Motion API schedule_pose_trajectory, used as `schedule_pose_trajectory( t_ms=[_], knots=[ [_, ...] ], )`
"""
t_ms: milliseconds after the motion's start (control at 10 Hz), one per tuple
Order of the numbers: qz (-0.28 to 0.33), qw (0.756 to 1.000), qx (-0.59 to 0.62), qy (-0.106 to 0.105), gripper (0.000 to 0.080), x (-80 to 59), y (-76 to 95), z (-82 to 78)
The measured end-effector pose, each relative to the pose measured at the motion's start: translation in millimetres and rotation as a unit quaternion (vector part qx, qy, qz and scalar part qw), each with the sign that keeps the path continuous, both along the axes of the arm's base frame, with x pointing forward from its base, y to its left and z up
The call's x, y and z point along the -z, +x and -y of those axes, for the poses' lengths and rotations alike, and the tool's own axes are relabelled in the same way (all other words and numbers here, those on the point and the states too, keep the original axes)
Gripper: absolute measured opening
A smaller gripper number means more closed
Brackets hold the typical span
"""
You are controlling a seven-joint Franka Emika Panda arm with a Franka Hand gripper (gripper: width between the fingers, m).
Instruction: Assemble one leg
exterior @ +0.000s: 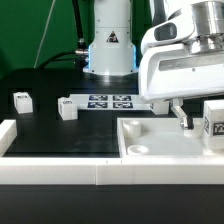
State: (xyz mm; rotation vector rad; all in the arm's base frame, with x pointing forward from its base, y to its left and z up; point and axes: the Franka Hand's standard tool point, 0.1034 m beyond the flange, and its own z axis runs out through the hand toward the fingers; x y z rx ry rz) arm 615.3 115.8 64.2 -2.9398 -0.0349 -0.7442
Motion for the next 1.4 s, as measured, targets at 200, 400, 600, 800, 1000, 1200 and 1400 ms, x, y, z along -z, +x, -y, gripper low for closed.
schedule_pose_trajectory(
  t_ms=[200,400,600,800,1000,1200,1400],
  knots=[
    [0.000,1.000,0.000,0.000,0.0649,0.0,0.0,0.0],
    [-0.003,1.000,0.000,0.000,0.0649,-7.2,2.2,3.2],
    [-0.006,1.000,0.004,0.003,0.0649,-21.5,7.7,9.9],
    [-0.029,1.000,0.001,0.006,0.0649,-24.1,8.2,9.8],
    [-0.119,0.993,0.000,0.018,0.0649,-18.2,0.6,3.3],
    [-0.180,0.983,0.009,0.027,0.0649,-18.9,10.4,2.7],
    [-0.239,0.971,0.005,0.031,0.0649,-19.9,19.1,6.6]
  ],
)
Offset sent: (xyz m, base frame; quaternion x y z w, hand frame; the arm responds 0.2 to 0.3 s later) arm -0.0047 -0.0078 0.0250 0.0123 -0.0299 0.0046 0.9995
